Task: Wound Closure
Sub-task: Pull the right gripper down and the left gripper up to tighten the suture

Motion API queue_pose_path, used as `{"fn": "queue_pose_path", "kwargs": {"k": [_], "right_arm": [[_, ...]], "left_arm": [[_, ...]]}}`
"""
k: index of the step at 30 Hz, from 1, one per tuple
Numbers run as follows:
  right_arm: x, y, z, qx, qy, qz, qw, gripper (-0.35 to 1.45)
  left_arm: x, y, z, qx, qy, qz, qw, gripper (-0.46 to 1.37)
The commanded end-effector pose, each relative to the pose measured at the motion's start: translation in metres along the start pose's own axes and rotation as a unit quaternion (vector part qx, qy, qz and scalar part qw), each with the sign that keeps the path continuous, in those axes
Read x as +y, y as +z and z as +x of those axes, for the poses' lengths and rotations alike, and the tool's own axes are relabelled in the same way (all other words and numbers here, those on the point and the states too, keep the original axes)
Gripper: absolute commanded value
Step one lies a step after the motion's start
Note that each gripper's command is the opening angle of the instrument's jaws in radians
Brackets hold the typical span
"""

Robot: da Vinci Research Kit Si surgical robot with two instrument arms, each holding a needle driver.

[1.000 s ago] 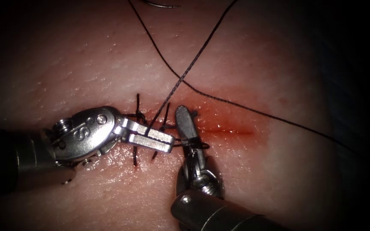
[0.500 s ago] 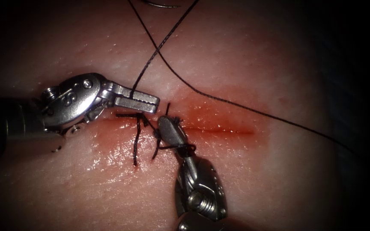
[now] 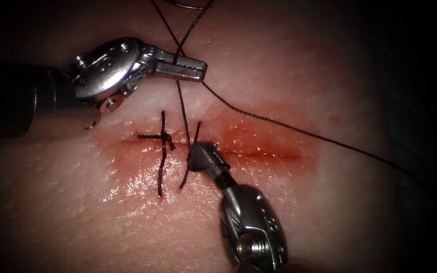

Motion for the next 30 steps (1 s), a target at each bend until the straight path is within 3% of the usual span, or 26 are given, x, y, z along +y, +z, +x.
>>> {"fn": "queue_pose_path", "kwargs": {"k": [1,12,18,22,26,30], "right_arm": [[0.0001,0.0,0.0,-0.002,-0.001,-0.002,1.0,-0.35],[-0.0005,-0.0001,-0.0003,-0.03,-0.08,0.032,0.996,-0.35],[-0.0006,-0.0002,-0.0004,-0.043,-0.169,0.082,0.981,-0.35],[-0.0008,-0.0006,-0.0003,-0.074,-0.199,0.141,0.967,-0.35],[-0.001,-0.0008,-0.0003,-0.076,-0.229,0.164,0.957,-0.35],[-0.0011,-0.0008,-0.0004,-0.077,-0.241,0.17,0.952,-0.35]], "left_arm": [[-0.0003,-0.0001,-0.0001,-0.001,-0.001,-0.005,1.0,-0.35],[-0.0054,-0.0017,-0.0017,-0.007,-0.017,0.013,0.9998,-0.35],[-0.0073,-0.0015,-0.0031,-0.02,-0.024,0.017,0.9994,-0.35],[-0.0085,-0.0014,-0.0042,-0.021,-0.029,0.017,0.9992,-0.35],[-0.0096,-0.0015,-0.0045,-0.024,-0.028,0.017,0.9992,-0.35],[-0.0103,-0.0016,-0.0045,-0.031,-0.028,0.027,0.9987,-0.35]]}}
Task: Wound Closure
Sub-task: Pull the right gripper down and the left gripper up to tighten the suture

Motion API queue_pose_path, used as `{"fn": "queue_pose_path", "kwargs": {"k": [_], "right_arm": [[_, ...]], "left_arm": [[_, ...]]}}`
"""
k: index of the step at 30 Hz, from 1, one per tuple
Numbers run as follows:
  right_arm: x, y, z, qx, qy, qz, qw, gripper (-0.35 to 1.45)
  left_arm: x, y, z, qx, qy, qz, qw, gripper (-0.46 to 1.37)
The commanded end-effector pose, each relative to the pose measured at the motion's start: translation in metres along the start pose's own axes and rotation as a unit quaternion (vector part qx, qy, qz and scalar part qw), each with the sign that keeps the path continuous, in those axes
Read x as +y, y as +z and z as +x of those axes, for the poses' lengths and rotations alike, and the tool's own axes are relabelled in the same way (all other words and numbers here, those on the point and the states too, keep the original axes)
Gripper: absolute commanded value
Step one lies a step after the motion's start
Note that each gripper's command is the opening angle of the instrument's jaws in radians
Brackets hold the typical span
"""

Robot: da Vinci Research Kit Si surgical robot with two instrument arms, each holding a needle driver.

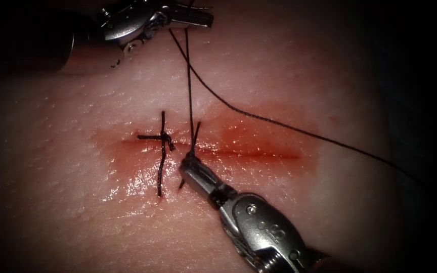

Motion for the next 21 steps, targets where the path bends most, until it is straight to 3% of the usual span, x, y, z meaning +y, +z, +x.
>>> {"fn": "queue_pose_path", "kwargs": {"k": [1,13,21], "right_arm": [[0.0001,0.0,0.0,0.001,-0.009,0.0,1.0,-0.35],[-0.0006,0.0005,0.0001,0.01,-0.067,0.027,0.997,-0.35],[-0.0005,0.001,0.0009,0.023,-0.078,0.035,0.996,-0.35]], "left_arm": [[-0.0001,0.0001,0.0001,-0.003,0.0,0.003,1.0,-0.35],[-0.0021,0.0004,0.0009,-0.025,0.007,0.049,0.9985,-0.35],[-0.004,0.0015,0.0012,-0.025,0.027,0.061,0.9975,-0.35]]}}
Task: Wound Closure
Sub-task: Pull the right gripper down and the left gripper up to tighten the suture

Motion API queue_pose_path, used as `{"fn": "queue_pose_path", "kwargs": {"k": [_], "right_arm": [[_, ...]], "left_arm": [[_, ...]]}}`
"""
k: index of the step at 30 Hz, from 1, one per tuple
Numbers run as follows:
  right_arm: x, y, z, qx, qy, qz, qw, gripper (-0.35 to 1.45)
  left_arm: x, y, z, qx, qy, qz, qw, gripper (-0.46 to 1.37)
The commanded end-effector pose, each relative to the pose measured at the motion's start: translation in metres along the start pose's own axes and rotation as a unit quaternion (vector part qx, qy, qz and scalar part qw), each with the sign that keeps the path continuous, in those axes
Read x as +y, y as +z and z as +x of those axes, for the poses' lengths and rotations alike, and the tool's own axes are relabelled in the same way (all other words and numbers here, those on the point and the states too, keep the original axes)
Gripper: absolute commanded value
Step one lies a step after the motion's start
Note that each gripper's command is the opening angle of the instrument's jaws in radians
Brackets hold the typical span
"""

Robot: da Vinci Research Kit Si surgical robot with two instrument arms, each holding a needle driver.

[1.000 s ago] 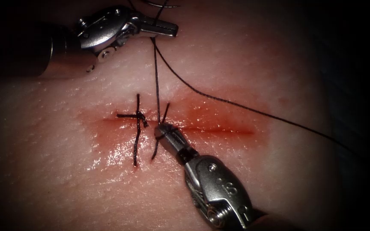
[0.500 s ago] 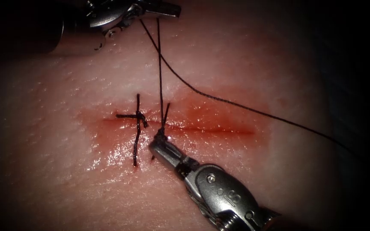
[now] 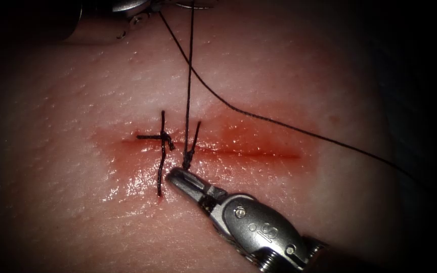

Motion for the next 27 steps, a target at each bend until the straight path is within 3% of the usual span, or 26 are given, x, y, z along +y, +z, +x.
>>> {"fn": "queue_pose_path", "kwargs": {"k": [1,10,19,27], "right_arm": [[0.0001,-0.0001,0.0001,0.0,0.0,-0.004,1.0,-0.35],[0.0004,-0.0006,0.0,0.0,-0.01,-0.007,1.0,-0.35],[-0.0008,-0.0013,-0.0006,-0.013,-0.016,0.025,0.999,-0.35],[-0.0012,-0.0013,-0.0006,-0.021,-0.059,0.04,0.997,-0.35]], "left_arm": [[-0.0002,0.0002,-0.0001,0.002,0.005,0.0,1.0,-0.35],[-0.0024,0.0026,-0.0021,0.001,0.021,0.016,0.9996,-0.35],[-0.0042,0.0023,-0.0021,0.001,0.04,0.038,0.9985,-0.35],[-0.0042,0.0023,-0.0022,-0.004,0.044,0.035,0.9984,-0.35]]}}
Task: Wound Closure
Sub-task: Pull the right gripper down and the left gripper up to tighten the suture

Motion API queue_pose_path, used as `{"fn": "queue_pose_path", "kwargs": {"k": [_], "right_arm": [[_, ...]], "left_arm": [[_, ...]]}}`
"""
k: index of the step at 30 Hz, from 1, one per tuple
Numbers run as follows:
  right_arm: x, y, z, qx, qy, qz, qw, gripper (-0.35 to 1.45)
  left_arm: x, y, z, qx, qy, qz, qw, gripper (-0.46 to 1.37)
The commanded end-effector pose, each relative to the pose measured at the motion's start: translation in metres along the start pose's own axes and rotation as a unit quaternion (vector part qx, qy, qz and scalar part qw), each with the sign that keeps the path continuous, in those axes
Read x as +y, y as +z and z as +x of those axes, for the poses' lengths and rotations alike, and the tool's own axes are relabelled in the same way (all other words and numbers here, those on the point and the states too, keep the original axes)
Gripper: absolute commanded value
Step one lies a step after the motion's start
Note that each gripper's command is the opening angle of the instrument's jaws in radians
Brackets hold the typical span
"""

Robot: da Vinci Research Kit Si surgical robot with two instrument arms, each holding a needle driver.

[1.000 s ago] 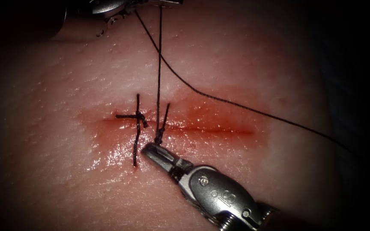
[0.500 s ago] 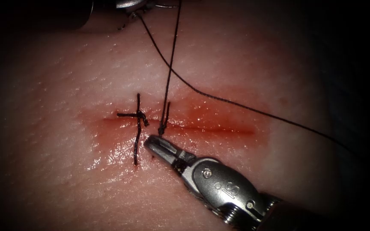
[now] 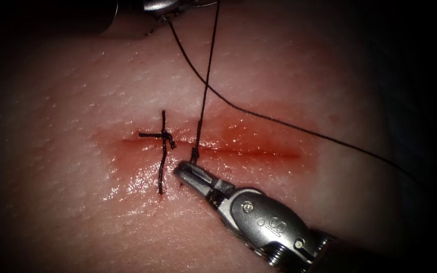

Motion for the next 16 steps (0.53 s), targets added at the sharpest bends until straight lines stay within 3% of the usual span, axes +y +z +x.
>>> {"fn": "queue_pose_path", "kwargs": {"k": [1,16], "right_arm": [[0.0002,0.0001,0.0001,0.0,-0.009,-0.001,1.0,-0.35],[0.0003,0.0001,0.0003,0.001,-0.026,-0.001,1.0,-0.35]], "left_arm": [[0.0,0.0,0.0,0.0,0.003,-0.001,1.0,-0.35],[0.0007,0.0001,0.0002,0.0,0.004,-0.008,1.0,-0.35]]}}
